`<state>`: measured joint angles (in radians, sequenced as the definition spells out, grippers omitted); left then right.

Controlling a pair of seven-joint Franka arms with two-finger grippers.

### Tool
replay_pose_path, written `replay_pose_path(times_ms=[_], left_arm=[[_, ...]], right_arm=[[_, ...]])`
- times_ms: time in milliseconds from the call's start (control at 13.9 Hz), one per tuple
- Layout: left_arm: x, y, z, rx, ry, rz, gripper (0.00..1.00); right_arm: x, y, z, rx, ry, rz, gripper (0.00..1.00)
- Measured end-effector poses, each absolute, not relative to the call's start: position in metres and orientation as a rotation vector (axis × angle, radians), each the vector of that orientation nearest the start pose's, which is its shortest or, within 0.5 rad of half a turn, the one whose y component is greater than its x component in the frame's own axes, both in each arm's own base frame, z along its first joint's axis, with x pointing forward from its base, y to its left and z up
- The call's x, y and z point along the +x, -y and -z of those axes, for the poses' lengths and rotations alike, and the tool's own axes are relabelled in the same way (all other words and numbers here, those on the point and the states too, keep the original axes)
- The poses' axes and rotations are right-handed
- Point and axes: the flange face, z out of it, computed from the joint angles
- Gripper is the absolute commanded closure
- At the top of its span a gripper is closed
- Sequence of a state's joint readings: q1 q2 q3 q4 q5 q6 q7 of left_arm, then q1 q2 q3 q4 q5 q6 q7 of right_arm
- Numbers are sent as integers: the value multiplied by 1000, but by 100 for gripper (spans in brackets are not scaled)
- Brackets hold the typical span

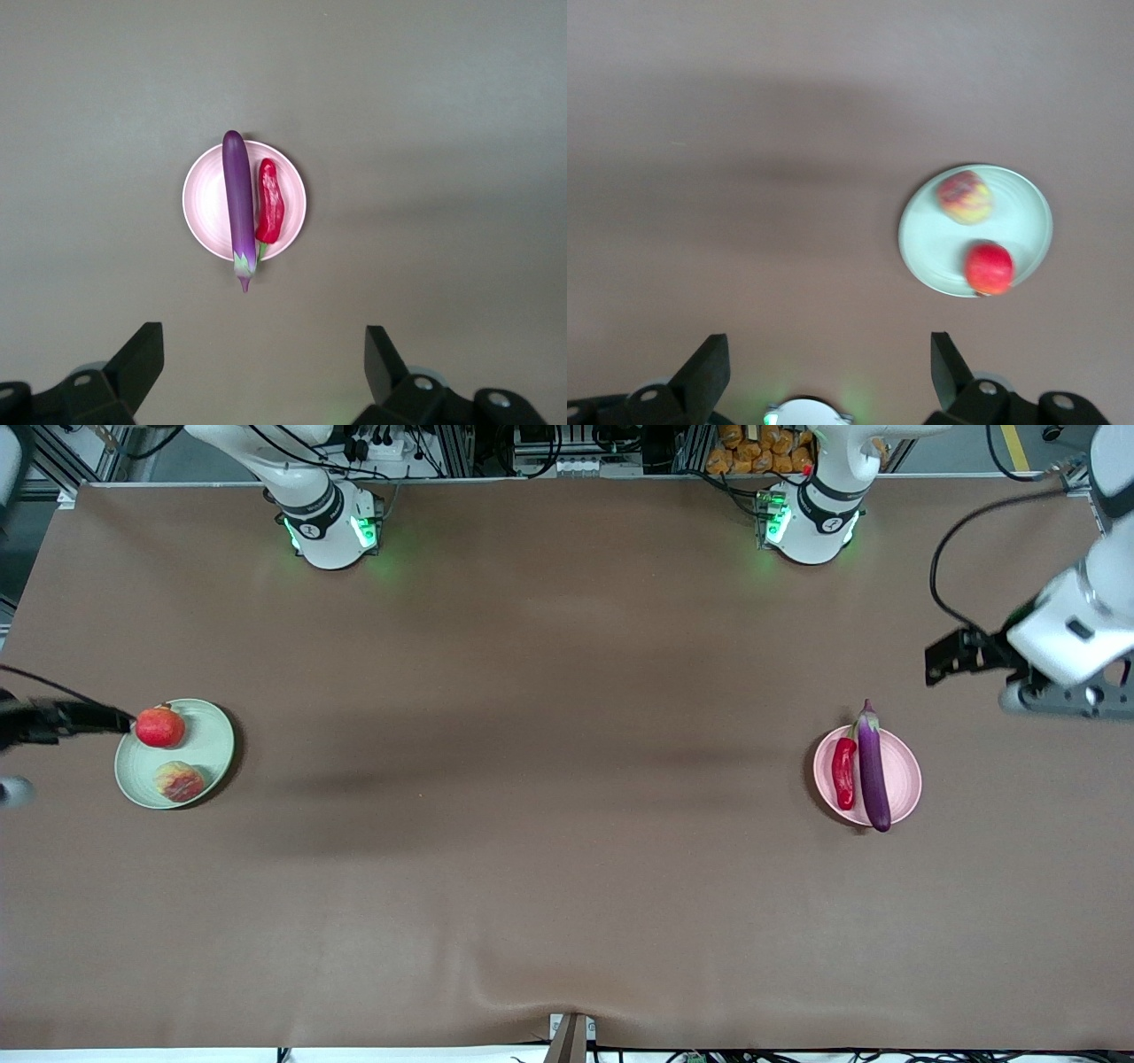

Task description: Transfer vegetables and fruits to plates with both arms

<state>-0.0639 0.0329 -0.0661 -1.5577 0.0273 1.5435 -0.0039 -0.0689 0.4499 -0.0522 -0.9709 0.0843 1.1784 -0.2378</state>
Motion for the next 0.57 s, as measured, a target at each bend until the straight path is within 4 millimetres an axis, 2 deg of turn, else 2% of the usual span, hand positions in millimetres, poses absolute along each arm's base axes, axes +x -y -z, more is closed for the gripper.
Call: replay_pose_path(times_ms=[143, 287, 430, 574], left_arm=[[536, 70, -626, -3102, -201, -74, 0], [527, 69, -637, -3102, -201, -63, 0], [524, 70, -638, -3100, -203, -80, 0], [522, 70, -640, -3099, -206, -101, 0]], right_arm=[[608, 46, -645, -3015, 171, -295, 0], [583, 37, -681, -3027, 120, -252, 0], [566, 29, -698, -3035, 115, -201, 0], [556, 26, -692, -3039, 109, -153, 0]])
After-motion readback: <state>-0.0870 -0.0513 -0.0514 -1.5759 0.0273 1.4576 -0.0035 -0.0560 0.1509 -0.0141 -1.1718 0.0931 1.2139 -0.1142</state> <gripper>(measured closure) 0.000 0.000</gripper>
